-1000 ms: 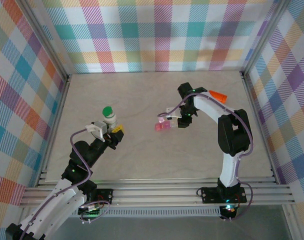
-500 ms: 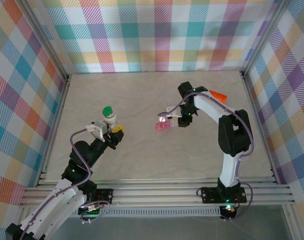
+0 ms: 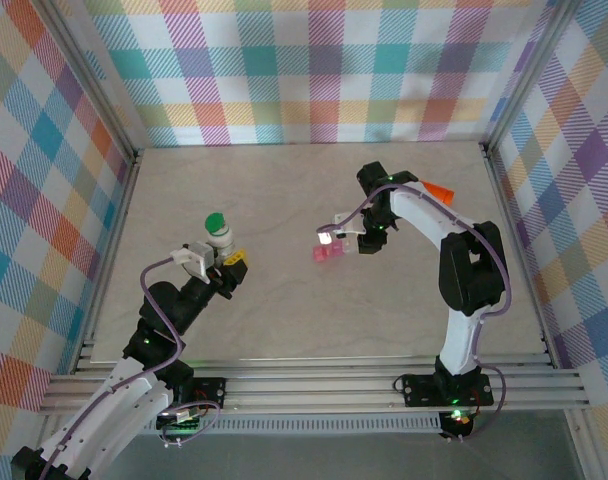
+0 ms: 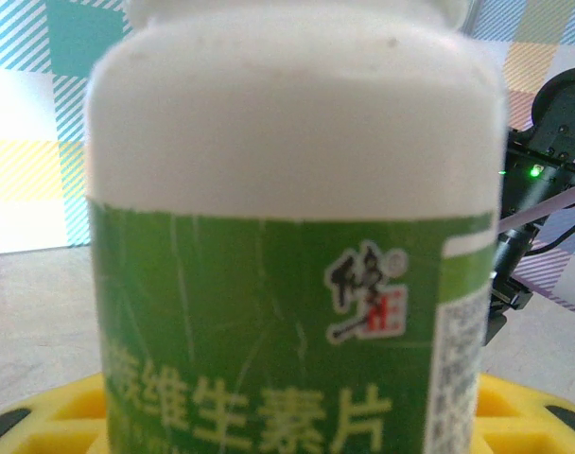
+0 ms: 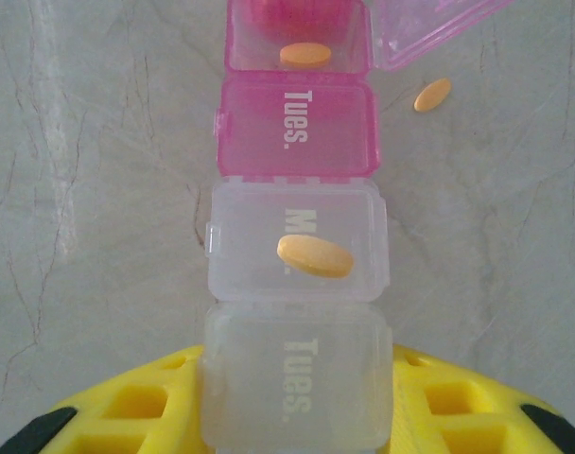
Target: Sort the pills into containers
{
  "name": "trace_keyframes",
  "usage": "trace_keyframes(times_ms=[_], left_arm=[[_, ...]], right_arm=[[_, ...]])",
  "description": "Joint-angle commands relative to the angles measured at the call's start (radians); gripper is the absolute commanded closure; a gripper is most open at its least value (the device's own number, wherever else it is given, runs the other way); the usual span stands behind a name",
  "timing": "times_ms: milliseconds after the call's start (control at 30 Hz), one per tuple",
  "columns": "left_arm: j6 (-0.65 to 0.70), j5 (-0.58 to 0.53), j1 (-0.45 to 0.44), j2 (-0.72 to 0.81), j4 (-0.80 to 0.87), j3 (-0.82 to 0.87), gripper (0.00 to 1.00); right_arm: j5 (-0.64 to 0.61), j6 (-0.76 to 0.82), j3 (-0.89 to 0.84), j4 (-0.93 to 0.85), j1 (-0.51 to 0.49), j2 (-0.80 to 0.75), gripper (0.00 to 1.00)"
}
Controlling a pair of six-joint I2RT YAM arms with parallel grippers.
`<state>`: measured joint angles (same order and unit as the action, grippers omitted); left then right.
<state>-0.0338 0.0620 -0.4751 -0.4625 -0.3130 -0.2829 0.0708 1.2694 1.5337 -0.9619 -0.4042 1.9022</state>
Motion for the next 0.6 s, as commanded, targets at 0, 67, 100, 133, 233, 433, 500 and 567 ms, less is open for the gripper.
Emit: trace_keyframes(times_ms=[0,67,100,133,233,433,500,567], left_arm=[[-0.006,-0.001,-0.004,0.012,-0.037,0.011,1.00],[-0.007,-0.001,-0.003,0.009,-0.037,0.011,1.00],[-0.007,-0.003,-0.004,0.009,-0.037,0.011,1.00],[-0.008,-0.002,-0.003,0.010,-0.037,0.011,1.00],[-0.008,-0.002,-0.003,0.011,-0.035,0.011,1.00],[-0.008,-0.004,-0.004,0.012,-0.040,0.013,1.00],[-0.008,-0.005,-0.005,0.011,-0.040,0.013,1.00],[-0.009,-0.002,-0.004,0.012,-0.040,0.013,1.00]], right_arm=[[-0.009,0.032,0.017,-0.037,0.003,-0.002,0.63],[-0.016,0.035,0.021,-0.043,0.002,0.006,0.63],[-0.025,0.037,0.024,-0.046,0.003,0.011,0.63],[-0.038,0.042,0.022,-0.048,0.002,0.017,0.63],[-0.071,0.047,0.014,-0.043,0.001,0.024,0.63],[-0.069,0.044,0.021,-0.046,0.003,0.017,0.63],[-0.057,0.038,0.024,-0.042,0.003,0.021,0.63],[-0.042,0.028,0.029,-0.042,0.002,0.031,0.63]])
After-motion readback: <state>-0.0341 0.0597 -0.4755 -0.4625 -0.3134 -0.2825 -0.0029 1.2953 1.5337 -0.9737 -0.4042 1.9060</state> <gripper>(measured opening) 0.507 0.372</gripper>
